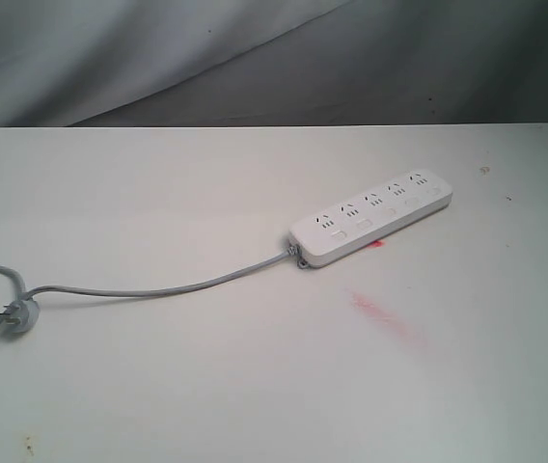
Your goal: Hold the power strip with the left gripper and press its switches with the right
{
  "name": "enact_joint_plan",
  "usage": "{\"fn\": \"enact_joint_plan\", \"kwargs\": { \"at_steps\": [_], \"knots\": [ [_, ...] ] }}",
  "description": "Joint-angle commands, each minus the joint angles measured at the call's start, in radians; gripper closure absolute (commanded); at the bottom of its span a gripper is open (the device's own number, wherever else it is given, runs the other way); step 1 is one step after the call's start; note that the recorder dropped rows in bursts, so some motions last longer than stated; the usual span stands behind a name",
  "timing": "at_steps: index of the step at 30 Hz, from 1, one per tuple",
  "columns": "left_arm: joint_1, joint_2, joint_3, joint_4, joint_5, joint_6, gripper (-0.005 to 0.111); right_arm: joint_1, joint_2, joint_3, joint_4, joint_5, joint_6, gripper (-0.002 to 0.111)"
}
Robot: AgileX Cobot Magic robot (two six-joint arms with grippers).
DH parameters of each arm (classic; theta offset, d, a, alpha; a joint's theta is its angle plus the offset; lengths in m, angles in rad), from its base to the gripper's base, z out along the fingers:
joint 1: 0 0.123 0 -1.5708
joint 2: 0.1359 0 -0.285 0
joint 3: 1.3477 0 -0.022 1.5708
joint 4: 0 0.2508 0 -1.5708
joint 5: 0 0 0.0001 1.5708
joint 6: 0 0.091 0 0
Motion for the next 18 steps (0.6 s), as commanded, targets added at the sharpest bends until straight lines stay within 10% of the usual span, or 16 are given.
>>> {"fn": "enact_joint_plan", "kwargs": {
  "at_steps": [1, 18],
  "knots": [
    [0.002, -0.005, 0.004, -0.019, 0.002, 0.016, 0.107, 0.002, -0.004, 0.004, 0.005, -0.011, 0.002, 0.108],
    [0.002, -0.005, 0.004, -0.019, 0.006, 0.002, 0.107, 0.002, -0.004, 0.004, 0.005, -0.011, 0.002, 0.108]
  ]
}}
